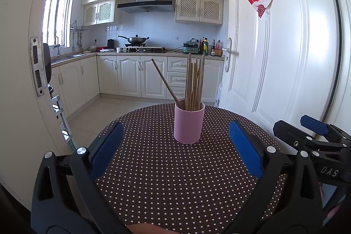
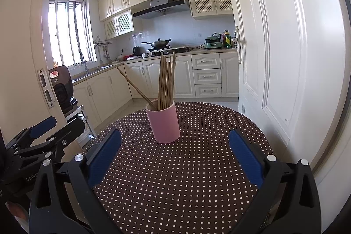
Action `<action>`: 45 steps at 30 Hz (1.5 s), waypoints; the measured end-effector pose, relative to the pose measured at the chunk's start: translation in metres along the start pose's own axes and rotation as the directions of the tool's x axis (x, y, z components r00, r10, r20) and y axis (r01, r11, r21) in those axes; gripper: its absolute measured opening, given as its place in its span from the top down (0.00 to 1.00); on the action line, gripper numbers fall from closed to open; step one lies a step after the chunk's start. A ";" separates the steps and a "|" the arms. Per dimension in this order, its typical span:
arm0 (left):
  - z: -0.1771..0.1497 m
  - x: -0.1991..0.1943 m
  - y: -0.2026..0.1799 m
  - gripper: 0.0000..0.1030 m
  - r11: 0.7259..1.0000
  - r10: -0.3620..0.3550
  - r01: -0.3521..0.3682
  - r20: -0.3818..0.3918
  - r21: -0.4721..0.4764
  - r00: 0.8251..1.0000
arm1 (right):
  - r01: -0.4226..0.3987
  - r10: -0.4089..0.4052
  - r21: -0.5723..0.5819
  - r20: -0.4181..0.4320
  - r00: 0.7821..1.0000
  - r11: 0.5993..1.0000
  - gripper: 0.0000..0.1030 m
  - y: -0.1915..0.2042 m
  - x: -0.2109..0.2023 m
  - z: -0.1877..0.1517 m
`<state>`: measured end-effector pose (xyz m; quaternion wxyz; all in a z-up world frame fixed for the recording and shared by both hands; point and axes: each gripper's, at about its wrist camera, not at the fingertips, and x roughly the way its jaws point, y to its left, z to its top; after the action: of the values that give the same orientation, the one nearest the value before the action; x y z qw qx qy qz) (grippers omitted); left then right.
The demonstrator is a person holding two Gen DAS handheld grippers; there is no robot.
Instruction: Organize utensils
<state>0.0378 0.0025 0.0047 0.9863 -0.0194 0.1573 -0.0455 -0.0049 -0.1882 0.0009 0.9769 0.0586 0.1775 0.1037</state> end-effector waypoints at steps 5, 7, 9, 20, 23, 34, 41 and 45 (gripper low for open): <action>0.001 0.004 -0.001 0.08 1.000 0.004 -0.004 -0.005 0.002 1.000 | 0.004 -0.004 0.003 -0.005 1.000 1.000 0.08 -0.001 0.001 -0.001; 0.000 0.004 -0.001 0.08 1.000 0.005 -0.005 -0.006 0.003 1.000 | 0.004 -0.004 0.004 -0.006 1.000 1.000 0.08 -0.001 0.001 -0.002; 0.000 0.004 -0.001 0.08 1.000 0.004 -0.004 -0.004 0.004 1.000 | 0.003 -0.003 0.004 -0.006 1.000 1.000 0.08 -0.001 0.001 -0.001; -0.001 0.005 -0.002 0.08 1.000 0.007 -0.007 -0.008 0.004 1.000 | 0.002 -0.002 0.007 -0.010 1.000 1.000 0.08 -0.001 0.002 -0.002; -0.001 0.005 -0.002 0.08 1.000 0.009 -0.009 -0.010 0.003 1.000 | 0.004 -0.004 0.007 -0.011 1.000 1.000 0.08 -0.001 0.001 -0.002; -0.002 0.005 -0.002 0.08 1.000 0.015 -0.015 -0.010 0.003 1.000 | 0.003 -0.003 0.009 -0.012 1.000 1.000 0.08 -0.001 0.002 -0.002; -0.002 0.005 -0.002 0.08 1.000 0.017 -0.017 -0.009 0.005 1.000 | 0.004 -0.004 0.011 -0.011 1.000 1.000 0.08 -0.001 0.002 -0.002; -0.002 0.006 -0.002 0.08 1.000 0.013 -0.013 -0.016 0.001 1.000 | 0.005 -0.005 0.012 -0.013 1.000 1.000 0.08 -0.001 0.002 -0.002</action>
<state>0.0427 0.0002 0.0008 0.9853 -0.0178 0.1652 -0.0395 -0.0039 -0.1887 -0.0015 0.9756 0.0634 0.1847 0.1004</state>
